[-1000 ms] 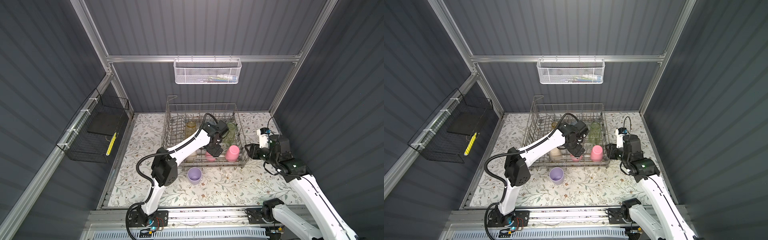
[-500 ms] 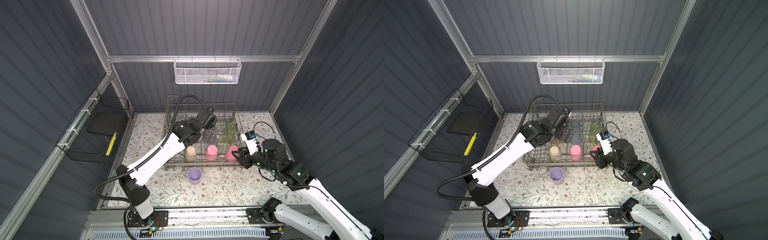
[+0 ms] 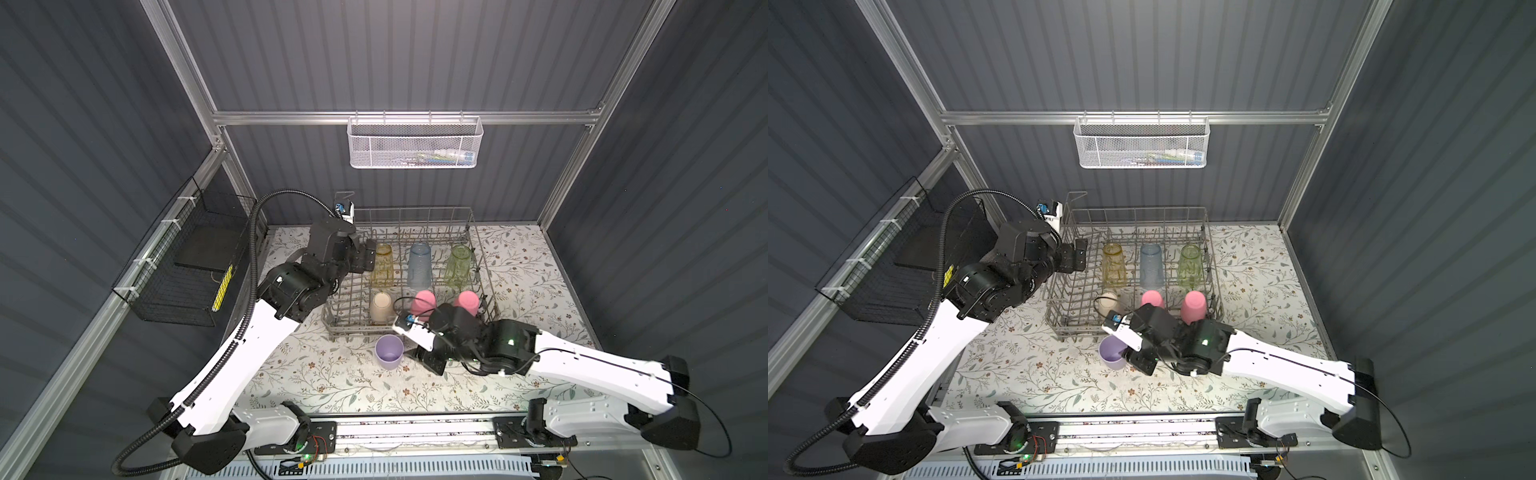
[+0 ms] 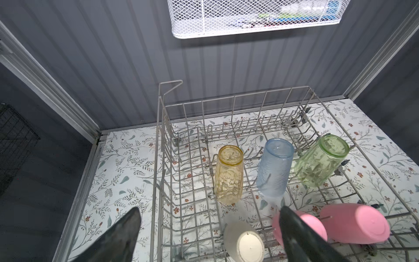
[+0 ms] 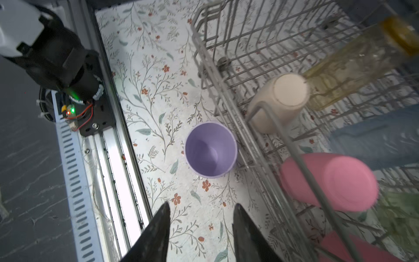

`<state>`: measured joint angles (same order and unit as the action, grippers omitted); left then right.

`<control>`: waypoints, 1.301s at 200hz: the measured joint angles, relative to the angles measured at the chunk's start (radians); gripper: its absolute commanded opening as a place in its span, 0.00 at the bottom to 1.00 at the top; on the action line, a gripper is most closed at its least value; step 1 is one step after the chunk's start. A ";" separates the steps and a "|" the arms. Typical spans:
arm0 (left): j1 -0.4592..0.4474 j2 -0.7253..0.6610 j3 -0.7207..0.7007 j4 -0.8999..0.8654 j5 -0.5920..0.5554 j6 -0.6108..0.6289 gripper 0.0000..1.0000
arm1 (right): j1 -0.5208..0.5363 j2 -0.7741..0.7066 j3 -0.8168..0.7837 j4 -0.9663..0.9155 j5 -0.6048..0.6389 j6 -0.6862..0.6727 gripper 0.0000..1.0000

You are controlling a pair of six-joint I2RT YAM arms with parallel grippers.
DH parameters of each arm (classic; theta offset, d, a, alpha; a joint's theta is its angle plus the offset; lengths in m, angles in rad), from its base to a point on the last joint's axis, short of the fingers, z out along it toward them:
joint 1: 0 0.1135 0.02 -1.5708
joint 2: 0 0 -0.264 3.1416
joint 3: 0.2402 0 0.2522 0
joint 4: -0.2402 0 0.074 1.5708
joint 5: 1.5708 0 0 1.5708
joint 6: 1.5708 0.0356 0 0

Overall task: Load cups into a dish rack
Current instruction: Pick up the cup from the bottom-center of the table.

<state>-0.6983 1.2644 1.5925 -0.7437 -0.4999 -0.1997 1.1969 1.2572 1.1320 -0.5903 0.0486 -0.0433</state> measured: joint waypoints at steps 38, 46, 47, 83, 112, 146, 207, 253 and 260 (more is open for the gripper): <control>0.007 -0.013 -0.054 0.005 -0.011 -0.015 0.95 | 0.038 0.106 0.036 0.029 -0.032 -0.033 0.46; 0.009 -0.016 -0.062 0.009 -0.016 -0.016 0.95 | 0.043 0.121 0.045 0.038 -0.042 -0.038 0.46; 0.009 -0.017 -0.063 0.009 -0.016 -0.016 0.95 | 0.044 0.124 0.047 0.040 -0.044 -0.039 0.46; 0.020 -0.035 -0.076 0.021 -0.025 -0.026 0.95 | 0.054 0.204 0.081 0.064 -0.087 -0.061 0.45; 0.026 -0.035 -0.083 0.032 -0.025 -0.034 0.95 | 0.056 0.286 0.108 0.062 -0.095 -0.074 0.45; 0.031 -0.035 -0.099 0.035 -0.024 -0.035 0.95 | 0.056 0.335 0.115 0.051 -0.087 -0.079 0.44; 0.038 -0.034 -0.107 0.040 -0.010 -0.034 0.95 | 0.053 0.364 0.125 0.036 -0.049 -0.089 0.44; 0.041 -0.029 -0.113 0.049 0.009 -0.034 0.95 | 0.033 0.399 0.125 0.036 -0.044 -0.088 0.43; 0.042 -0.028 -0.113 0.050 0.012 -0.034 0.94 | 0.027 0.403 0.125 0.036 -0.045 -0.089 0.43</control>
<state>-0.6567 1.2366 1.4796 -0.6933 -0.4877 -0.2340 1.2243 1.6604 1.2568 -0.5541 0.0040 -0.1318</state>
